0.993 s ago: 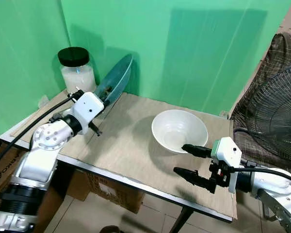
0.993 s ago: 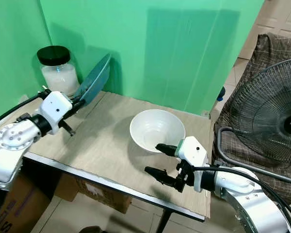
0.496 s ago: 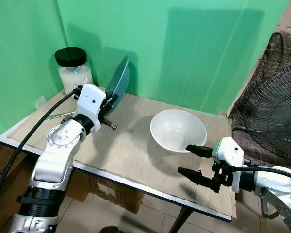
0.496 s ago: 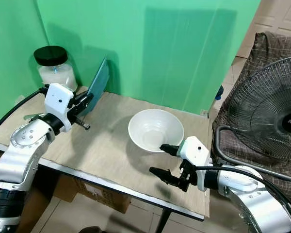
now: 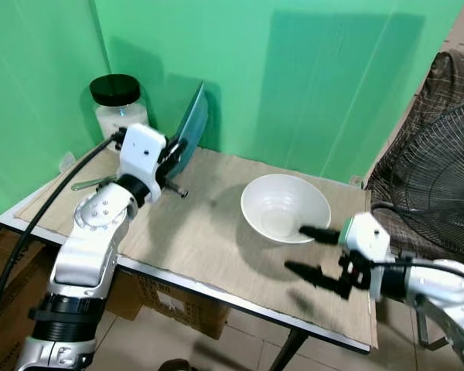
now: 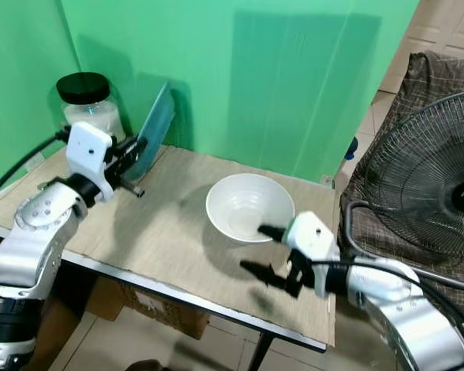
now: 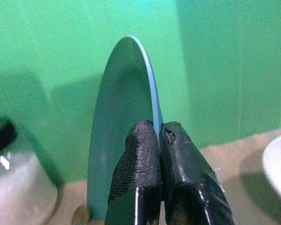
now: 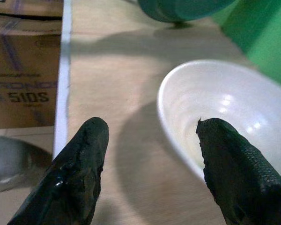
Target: Setting the table
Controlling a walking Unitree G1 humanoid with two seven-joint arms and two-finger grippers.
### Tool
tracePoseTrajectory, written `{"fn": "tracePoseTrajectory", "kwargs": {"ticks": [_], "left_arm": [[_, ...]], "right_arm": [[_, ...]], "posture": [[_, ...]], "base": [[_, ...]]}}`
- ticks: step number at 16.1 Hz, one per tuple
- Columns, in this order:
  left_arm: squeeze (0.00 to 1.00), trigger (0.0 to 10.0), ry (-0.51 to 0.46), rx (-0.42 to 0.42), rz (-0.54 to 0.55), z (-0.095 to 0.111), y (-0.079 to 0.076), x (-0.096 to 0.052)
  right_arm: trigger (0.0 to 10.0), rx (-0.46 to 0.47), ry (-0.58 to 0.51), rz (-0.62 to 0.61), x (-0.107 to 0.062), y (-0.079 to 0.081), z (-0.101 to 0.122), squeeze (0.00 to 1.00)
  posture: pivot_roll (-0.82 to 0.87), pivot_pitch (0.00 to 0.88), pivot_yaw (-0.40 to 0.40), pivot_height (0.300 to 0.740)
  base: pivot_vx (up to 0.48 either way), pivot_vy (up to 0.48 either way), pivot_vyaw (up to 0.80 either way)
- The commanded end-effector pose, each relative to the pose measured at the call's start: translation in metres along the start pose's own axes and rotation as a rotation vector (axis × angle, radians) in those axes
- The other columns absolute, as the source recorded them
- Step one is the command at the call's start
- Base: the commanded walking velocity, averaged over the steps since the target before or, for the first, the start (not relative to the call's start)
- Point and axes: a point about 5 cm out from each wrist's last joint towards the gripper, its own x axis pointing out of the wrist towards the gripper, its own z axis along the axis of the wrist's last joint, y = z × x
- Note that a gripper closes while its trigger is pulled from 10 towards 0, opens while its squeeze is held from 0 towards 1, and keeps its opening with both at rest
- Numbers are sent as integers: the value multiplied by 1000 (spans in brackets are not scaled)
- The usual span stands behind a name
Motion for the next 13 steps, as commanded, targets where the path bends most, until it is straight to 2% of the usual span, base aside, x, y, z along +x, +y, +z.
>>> {"fn": "tracePoseTrajectory", "kwargs": {"ticks": [1, 3, 9, 13], "left_arm": [[0, 0, -116, 45, -27, 27, -1, 4], [0, 0, -171, 27, -83, 38, -10, 7], [0, 0, -217, 25, -111, 50, -21, 15], [0, 0, -240, 87, -172, 56, -32, 25]], "right_arm": [[10000, -27, -1, -54, -5, -8, 4, 0], [10000, -43, 5, -84, -6, -13, 5, 0], [10000, -77, 27, -194, -8, -28, 5, 0], [10000, -73, -14, -308, -8, -41, 11, 0]], "posture": [[71, 0, -26, 740], [69, 0, -24, 740], [69, 0, -26, 740], [70, 0, -27, 740]], "base": [[0, 0, 0], [0, 0, 0], [0, 0, 0], [0, 0, 0]]}}
